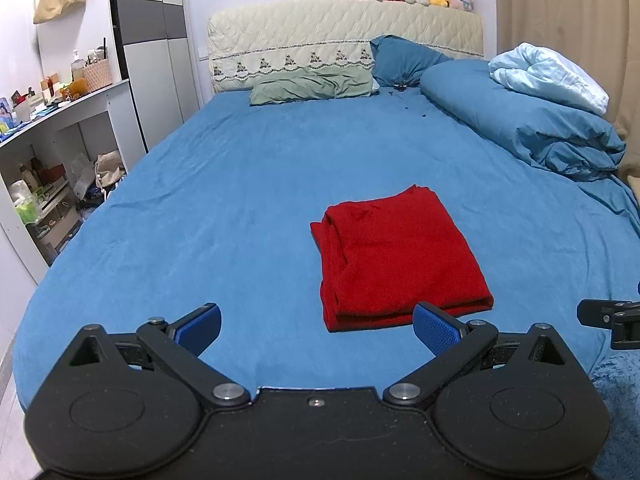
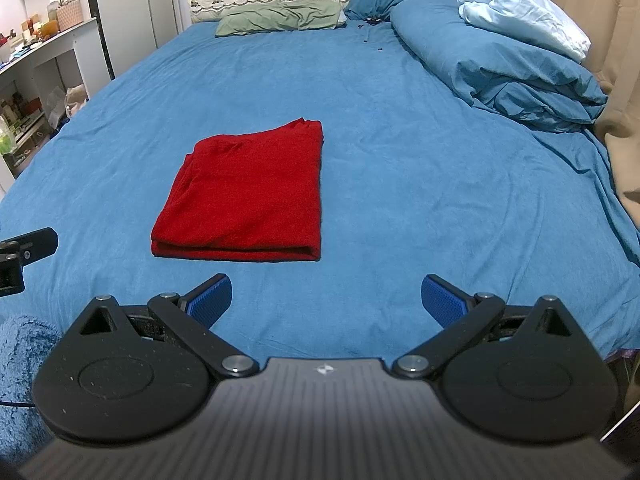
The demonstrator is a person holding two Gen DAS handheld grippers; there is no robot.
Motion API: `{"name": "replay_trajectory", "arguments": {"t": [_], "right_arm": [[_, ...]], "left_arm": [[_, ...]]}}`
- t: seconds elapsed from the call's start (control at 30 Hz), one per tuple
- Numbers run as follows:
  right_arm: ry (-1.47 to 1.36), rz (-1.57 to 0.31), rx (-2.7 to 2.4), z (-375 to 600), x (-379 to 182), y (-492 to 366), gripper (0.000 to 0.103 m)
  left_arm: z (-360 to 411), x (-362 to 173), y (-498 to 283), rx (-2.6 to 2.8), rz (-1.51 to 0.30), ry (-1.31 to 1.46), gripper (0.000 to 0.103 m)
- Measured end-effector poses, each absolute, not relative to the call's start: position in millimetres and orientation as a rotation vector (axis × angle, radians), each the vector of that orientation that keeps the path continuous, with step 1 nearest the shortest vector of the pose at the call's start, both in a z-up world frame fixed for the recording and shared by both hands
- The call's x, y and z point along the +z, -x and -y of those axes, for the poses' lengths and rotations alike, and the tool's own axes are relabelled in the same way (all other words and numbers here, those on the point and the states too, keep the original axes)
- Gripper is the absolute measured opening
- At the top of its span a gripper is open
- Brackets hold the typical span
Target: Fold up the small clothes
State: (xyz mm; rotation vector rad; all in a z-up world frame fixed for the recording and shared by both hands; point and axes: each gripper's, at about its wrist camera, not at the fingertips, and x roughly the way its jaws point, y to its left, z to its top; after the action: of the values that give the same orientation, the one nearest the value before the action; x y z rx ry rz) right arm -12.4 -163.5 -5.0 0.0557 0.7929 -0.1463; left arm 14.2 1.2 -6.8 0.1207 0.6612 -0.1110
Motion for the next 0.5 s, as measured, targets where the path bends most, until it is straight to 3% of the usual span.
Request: {"name": "replay_trajectory", "arguments": {"t": [0.5], "right_arm": [[-0.055, -0.793, -0.146, 163.2, -4.9, 12.8, 0.103]], "left_arm": [[-1.1, -5.0, -14.1, -0.107, -0.659, -0.122, 0.103]]}}
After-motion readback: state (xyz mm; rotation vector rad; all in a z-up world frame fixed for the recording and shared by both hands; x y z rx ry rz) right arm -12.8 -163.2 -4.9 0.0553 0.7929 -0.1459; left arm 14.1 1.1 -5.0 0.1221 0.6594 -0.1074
